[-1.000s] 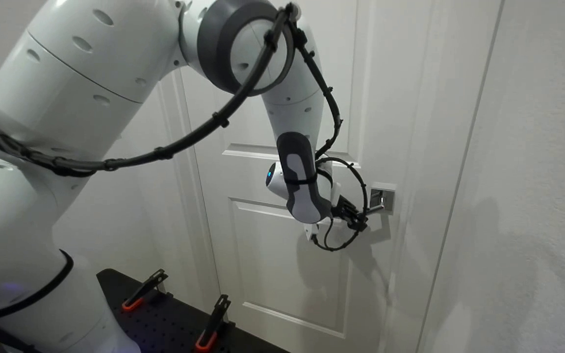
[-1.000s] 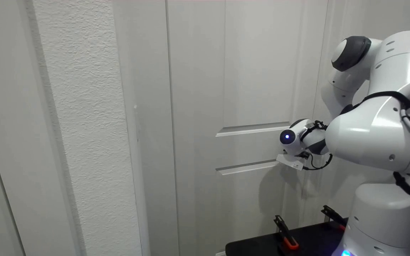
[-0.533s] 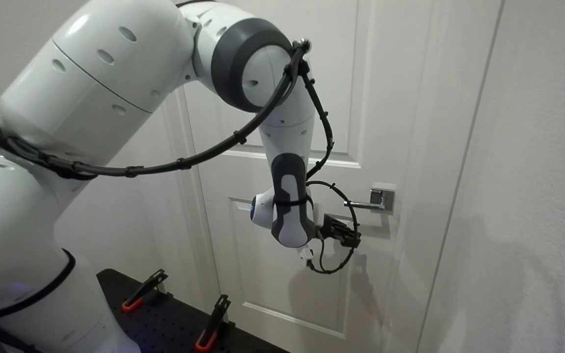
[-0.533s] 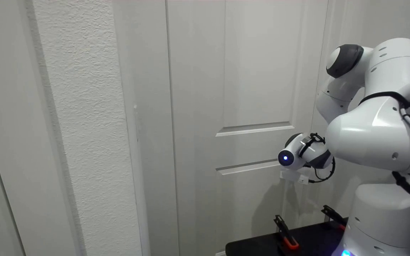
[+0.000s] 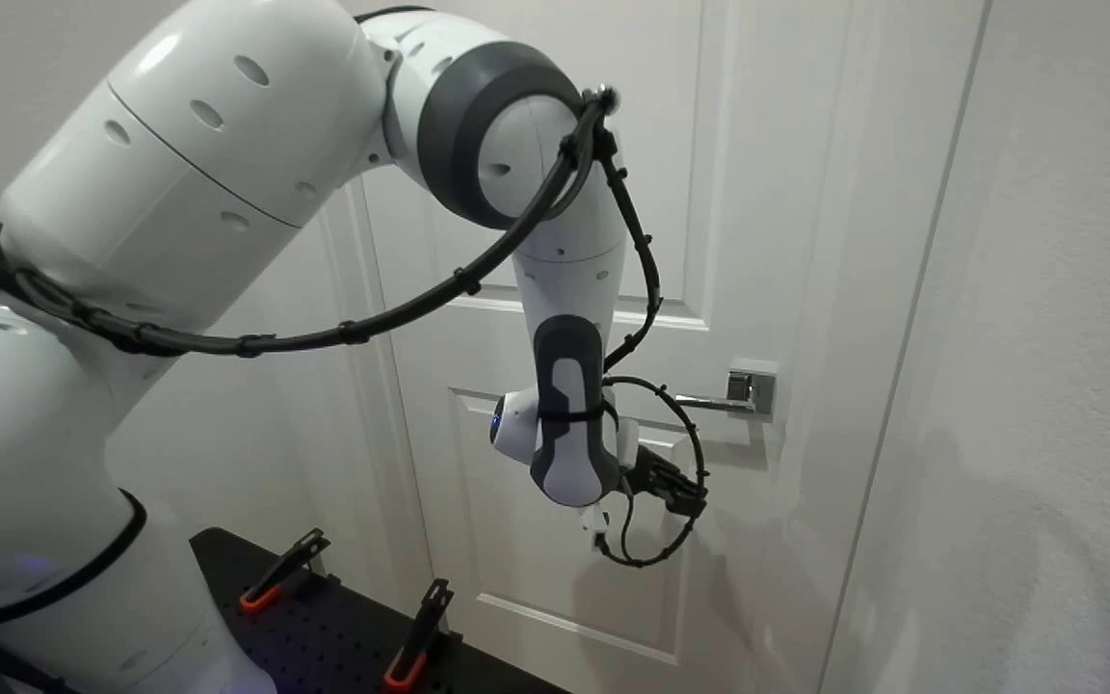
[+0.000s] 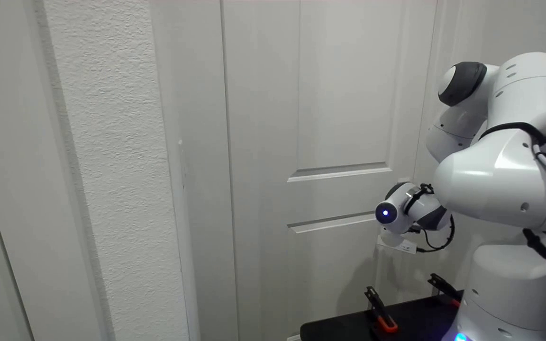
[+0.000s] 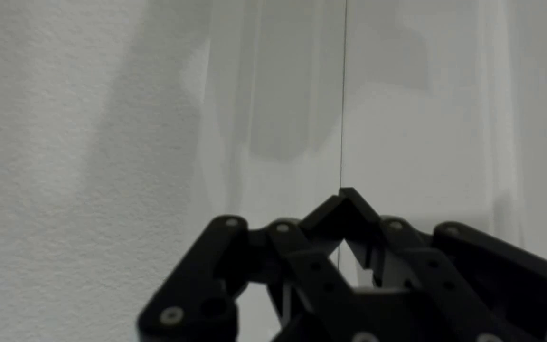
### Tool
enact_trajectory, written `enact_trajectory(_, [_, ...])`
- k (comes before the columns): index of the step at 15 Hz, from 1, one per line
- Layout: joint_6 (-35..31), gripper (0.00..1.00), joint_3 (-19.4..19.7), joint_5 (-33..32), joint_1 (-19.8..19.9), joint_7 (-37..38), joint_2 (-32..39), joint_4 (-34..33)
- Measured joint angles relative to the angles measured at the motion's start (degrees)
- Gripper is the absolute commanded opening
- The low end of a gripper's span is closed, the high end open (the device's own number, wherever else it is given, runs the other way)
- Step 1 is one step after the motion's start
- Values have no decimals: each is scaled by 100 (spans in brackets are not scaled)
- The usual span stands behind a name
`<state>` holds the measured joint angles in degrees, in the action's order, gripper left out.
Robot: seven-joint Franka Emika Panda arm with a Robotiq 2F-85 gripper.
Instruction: Open the door.
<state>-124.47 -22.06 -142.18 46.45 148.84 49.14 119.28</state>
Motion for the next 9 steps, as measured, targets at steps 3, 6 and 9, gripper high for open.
enact_trajectory(3, [-1263,48,-53,786,147,-168,-213,-109])
enact_trajectory(6, [-2597,70,228,1845,20,-459,-586,-228])
enact_trajectory(9, [-3525,92,656,2976,-272,-948,-989,-257])
